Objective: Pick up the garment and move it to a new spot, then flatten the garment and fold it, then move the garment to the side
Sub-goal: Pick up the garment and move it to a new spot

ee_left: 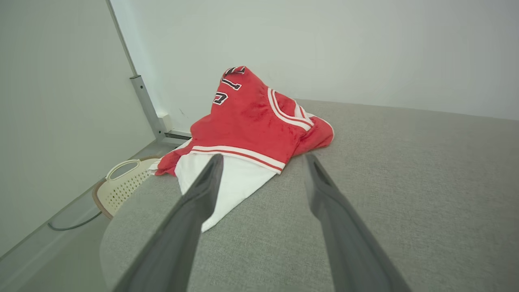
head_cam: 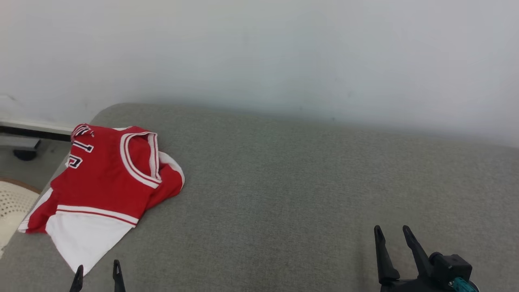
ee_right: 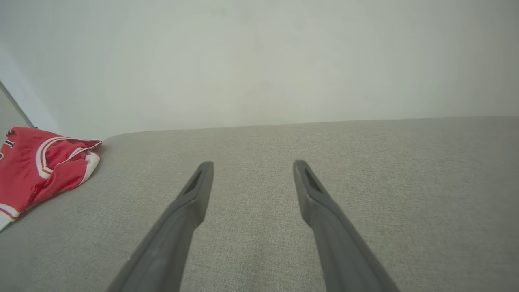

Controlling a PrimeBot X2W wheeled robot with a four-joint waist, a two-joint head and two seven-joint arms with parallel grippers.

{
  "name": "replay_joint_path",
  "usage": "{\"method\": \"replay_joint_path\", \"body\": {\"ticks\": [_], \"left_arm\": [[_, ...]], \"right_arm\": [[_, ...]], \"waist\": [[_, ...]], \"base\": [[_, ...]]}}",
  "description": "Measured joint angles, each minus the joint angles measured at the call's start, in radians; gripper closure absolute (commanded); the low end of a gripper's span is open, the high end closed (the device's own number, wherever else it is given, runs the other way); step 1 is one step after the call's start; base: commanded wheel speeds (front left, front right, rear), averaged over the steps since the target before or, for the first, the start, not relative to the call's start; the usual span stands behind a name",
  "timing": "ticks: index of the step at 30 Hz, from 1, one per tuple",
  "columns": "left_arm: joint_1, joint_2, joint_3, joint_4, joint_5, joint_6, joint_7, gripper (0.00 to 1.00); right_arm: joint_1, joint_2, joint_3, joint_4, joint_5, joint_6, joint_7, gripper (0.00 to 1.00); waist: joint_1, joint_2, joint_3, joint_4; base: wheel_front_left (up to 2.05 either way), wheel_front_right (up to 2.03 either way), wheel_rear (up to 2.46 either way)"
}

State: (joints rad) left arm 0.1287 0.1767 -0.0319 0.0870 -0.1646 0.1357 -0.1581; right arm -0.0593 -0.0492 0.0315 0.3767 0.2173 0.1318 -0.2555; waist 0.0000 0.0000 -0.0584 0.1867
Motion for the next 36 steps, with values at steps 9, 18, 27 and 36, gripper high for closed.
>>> {"method": "replay_joint_path", "body": {"ticks": [9,18,27,36], "left_arm": [[0.020,0.023,0.014,-0.019,-0.009,0.014,0.019,0.00],[0.060,0.044,0.047,-0.053,-0.019,0.038,0.026,0.00],[0.075,0.053,0.057,-0.073,-0.023,0.048,0.023,0.00],[0.020,0.065,0.064,-0.063,-0.058,0.033,0.028,0.00]], "right_arm": [[0.017,0.000,0.012,0.009,0.021,0.000,-0.001,0.00],[0.003,0.000,0.046,0.021,0.035,0.000,-0.004,0.00],[-0.023,0.000,0.061,0.037,0.042,0.000,-0.005,0.00],[-0.020,0.000,0.063,0.043,0.048,0.000,-0.006,0.00]], "waist": [[0.0000,0.0000,-0.013,0.141],[0.0000,0.0000,-0.026,0.259],[0.0000,0.0000,-0.017,0.287],[0.0000,0.0000,-0.027,0.269]], "base": [[0.00,0.00,0.00],[0.00,0.00,0.00],[0.00,0.00,0.00],[0.00,0.00,0.00]]}}
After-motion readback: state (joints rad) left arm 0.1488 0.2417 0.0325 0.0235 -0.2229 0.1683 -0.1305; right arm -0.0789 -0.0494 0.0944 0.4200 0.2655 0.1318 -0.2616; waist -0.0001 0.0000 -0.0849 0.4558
